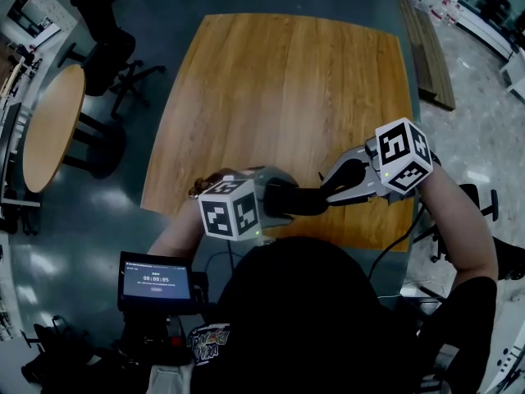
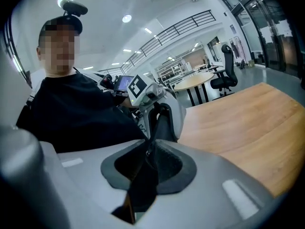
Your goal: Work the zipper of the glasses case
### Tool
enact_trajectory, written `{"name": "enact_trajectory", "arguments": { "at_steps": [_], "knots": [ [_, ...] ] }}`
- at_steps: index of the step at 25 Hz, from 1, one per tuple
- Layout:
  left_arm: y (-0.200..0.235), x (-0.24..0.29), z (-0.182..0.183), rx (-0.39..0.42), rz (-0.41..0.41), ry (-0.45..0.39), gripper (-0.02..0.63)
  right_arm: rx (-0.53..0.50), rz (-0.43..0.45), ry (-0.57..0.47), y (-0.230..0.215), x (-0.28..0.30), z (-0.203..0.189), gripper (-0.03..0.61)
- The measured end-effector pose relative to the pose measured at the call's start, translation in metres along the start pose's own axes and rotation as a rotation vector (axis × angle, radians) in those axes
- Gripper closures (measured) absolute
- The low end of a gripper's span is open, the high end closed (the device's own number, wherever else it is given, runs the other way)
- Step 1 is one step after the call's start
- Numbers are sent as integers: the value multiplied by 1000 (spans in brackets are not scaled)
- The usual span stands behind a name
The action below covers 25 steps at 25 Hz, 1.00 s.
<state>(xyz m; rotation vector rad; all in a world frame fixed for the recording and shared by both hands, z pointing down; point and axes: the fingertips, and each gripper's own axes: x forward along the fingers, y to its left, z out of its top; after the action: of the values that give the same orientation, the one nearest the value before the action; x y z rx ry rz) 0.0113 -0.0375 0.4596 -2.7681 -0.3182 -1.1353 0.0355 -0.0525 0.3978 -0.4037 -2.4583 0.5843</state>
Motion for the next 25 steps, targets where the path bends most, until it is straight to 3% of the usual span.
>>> {"name": "enact_trajectory", "arguments": {
  "at_steps": [2, 7, 10, 16, 21, 25],
  "knots": [
    [-1, 1, -1, 18, 11, 16, 345, 3, 28, 5, 7, 2, -1, 540],
    [8, 0, -8, 13, 11, 15, 347, -21, 26, 69, 1, 9, -11, 534],
    [9, -1, -6, -58, -14, -49, 348, -53, -1, 65, 1, 6, -11, 527],
    [5, -13, 10, -280, -131, -232, 350, -131, -35, 102, 4, 0, -10, 512],
    [0, -15, 15, -349, -161, -306, 350, -299, -168, 212, 7, -2, -11, 517],
    [4, -22, 16, -398, -178, -388, 350, -344, -260, 143, -3, -6, 1, 534]
  ]
}}
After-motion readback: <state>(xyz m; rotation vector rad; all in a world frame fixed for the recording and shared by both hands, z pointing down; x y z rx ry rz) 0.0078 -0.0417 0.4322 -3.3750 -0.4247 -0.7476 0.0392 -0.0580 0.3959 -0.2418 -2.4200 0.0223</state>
